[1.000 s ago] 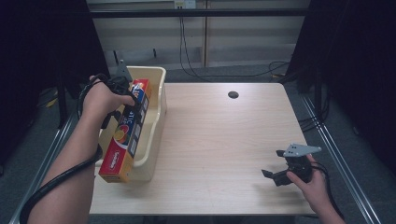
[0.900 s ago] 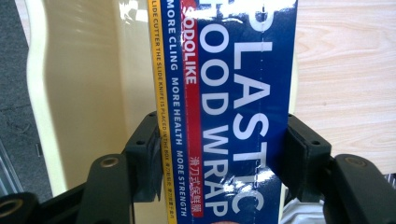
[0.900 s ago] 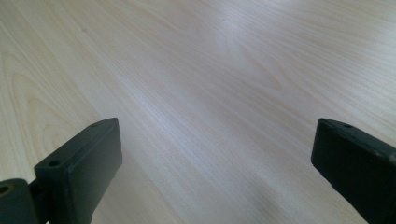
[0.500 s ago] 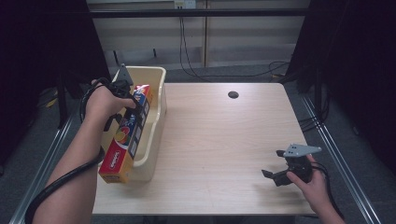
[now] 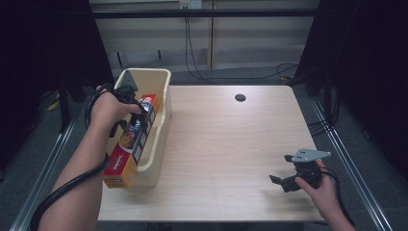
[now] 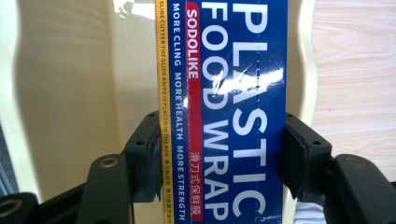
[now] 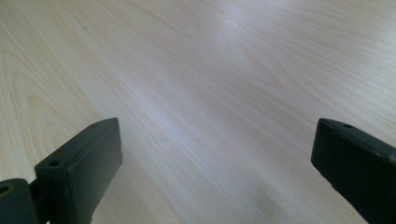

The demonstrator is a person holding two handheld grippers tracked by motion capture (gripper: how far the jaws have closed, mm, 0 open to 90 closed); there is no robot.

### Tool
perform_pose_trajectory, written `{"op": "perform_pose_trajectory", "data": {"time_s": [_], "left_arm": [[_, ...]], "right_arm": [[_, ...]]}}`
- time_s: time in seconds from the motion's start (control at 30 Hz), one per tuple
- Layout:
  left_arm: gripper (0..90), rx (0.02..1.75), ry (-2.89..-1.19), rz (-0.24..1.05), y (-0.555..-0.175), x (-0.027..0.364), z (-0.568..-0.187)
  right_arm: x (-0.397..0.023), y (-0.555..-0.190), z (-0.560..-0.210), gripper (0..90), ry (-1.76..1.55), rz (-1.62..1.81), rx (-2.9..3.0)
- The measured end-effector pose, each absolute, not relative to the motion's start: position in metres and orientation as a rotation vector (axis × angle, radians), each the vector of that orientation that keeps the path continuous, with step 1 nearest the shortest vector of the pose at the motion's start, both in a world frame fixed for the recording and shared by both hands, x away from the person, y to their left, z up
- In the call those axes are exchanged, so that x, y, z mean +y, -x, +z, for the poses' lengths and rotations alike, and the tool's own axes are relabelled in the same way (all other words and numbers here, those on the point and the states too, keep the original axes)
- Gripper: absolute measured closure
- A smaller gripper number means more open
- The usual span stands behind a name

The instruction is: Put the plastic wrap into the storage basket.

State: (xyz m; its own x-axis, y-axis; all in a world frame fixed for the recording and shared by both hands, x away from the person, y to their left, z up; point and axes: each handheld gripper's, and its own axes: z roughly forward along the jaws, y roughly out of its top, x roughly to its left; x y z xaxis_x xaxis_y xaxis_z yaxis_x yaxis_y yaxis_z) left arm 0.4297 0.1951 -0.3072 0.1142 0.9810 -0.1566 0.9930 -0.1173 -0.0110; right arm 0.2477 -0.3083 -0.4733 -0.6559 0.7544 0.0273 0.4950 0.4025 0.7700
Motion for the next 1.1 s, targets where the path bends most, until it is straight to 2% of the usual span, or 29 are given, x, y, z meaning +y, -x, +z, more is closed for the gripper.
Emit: {"op": "perform_pose_trajectory", "data": {"time_s": [1.1], "left_arm": [[40.1, 2.039, -2.262, -0.205, -0.432, 0.193, -0.328]], "right_arm": [[-0.308, -0.247, -0.473, 1.8, -1.086, 1.112, 2.343]]}}
